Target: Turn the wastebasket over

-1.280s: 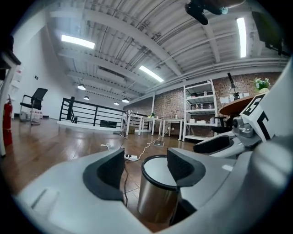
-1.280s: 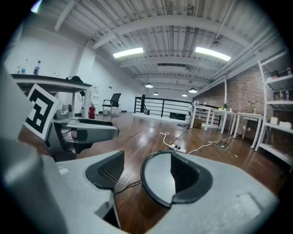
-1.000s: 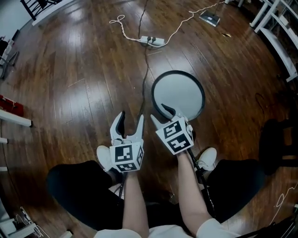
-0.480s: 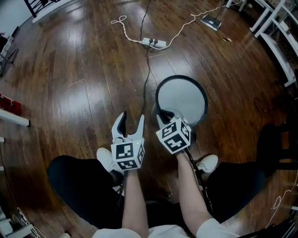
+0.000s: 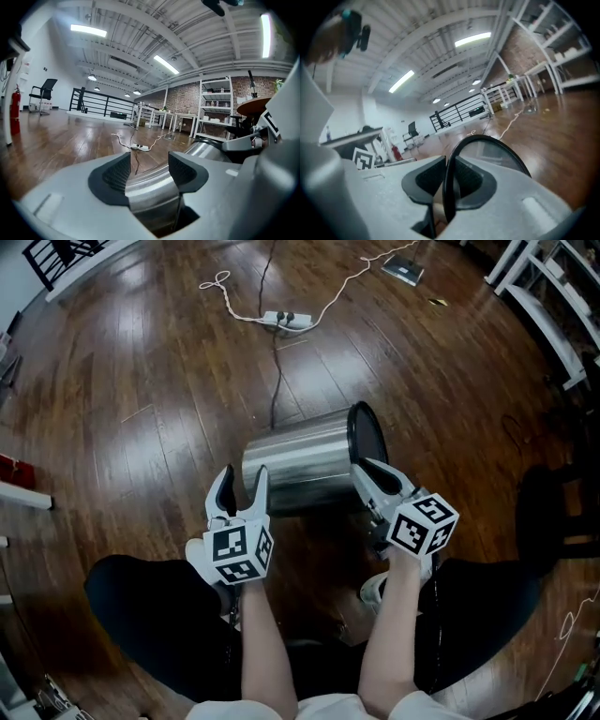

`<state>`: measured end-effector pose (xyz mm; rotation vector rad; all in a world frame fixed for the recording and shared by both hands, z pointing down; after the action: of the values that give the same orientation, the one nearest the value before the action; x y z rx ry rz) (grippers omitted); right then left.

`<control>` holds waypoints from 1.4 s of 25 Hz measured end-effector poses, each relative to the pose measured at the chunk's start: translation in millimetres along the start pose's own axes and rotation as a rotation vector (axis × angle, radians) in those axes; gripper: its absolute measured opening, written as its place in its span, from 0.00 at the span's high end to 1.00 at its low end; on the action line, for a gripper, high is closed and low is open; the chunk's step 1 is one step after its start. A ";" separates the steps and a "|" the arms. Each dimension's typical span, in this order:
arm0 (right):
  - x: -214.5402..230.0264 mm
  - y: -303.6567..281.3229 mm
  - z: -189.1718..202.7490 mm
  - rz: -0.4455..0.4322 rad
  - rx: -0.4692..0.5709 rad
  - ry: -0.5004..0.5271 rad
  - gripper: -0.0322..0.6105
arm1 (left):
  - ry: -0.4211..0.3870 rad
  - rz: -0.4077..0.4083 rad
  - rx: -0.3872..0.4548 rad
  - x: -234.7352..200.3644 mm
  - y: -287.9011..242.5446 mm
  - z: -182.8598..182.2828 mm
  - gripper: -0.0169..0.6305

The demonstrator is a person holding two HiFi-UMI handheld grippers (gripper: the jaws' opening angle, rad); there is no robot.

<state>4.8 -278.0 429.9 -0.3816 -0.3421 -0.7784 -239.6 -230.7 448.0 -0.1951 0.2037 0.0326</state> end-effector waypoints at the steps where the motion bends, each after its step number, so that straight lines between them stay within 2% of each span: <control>1: 15.3 10.8 6.3 0.030 0.023 -0.080 0.87 | -0.003 0.002 -0.009 1.7 -0.5 2.4 0.55; 2: 32.4 21.0 14.7 0.083 0.014 -0.129 0.87 | -0.007 0.006 -0.016 3.4 -1.0 4.7 0.55; 3: 50.4 30.6 26.2 0.162 -0.038 -0.133 0.87 | -0.009 0.013 -0.023 5.4 -1.4 7.0 0.55; 5: 79.7 44.6 57.2 0.319 -0.212 -0.073 0.85 | -0.010 0.027 -0.038 10.2 -2.1 12.6 0.55; 6: 87.1 48.5 71.0 0.349 -0.257 -0.075 0.83 | -0.009 0.032 -0.049 13.3 -2.4 16.4 0.55; 9: 90.3 52.5 82.4 0.340 -0.194 -0.153 0.85 | -0.003 0.050 -0.089 23.3 -6.1 28.3 0.55; 11: 89.1 49.8 78.5 0.365 -0.216 -0.093 0.84 | 0.007 0.045 -0.102 21.6 -10.1 32.8 0.55; 13: 85.3 48.7 75.0 0.400 -0.254 -0.023 0.83 | 0.040 0.005 -0.116 8.5 -15.3 37.5 0.55; 15: 78.9 52.1 71.5 0.438 -0.272 0.032 0.81 | 0.115 -0.029 -0.170 -8.8 -23.3 53.3 0.61; 16: 75.6 54.2 69.8 0.447 -0.278 0.049 0.81 | 0.172 -0.026 -0.206 -16.7 -27.0 65.7 0.60; 18: 71.5 57.3 65.0 0.452 -0.285 0.053 0.81 | 0.299 0.017 -0.256 -27.8 -31.8 89.1 0.54; 20: 71.8 61.1 58.8 0.453 -0.289 0.047 0.81 | 0.349 0.095 -0.279 -27.8 -34.5 100.9 0.54; 23: 77.0 67.4 59.6 0.427 -0.287 -0.007 0.81 | 0.257 0.172 -0.309 -17.5 -36.9 101.3 0.58; 26: 79.1 69.4 71.6 0.401 -0.296 -0.069 0.81 | 0.259 0.172 -0.287 -15.1 -36.5 101.5 0.62; 28: 77.4 64.8 80.6 0.384 -0.337 -0.068 0.81 | 0.259 0.169 -0.285 -17.0 -34.4 101.4 0.64; 30: 76.4 61.5 84.2 0.376 -0.360 -0.061 0.89 | 0.236 0.169 -0.307 -16.7 -31.2 100.0 0.66; 31: 76.8 61.0 83.5 0.378 -0.356 -0.060 0.90 | 0.220 0.168 -0.323 -16.0 -29.3 98.5 0.69; 35: 83.7 60.9 75.9 0.422 -0.351 -0.011 0.90 | 0.201 0.187 -0.362 -10.3 -21.7 86.9 0.80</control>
<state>93.0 -255.0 520.3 -0.7614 -0.1246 -0.4182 -231.4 -235.1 537.7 -0.5407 0.4160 0.2369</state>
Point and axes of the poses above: the fingertips, and each gripper's own axes: y backward along the fingers, x to its right, z out of its underside, the point moved 6 cm from there along y, backward along the fingers, and after that the axes turned 4 degrees about x, right-handed, at the moved point
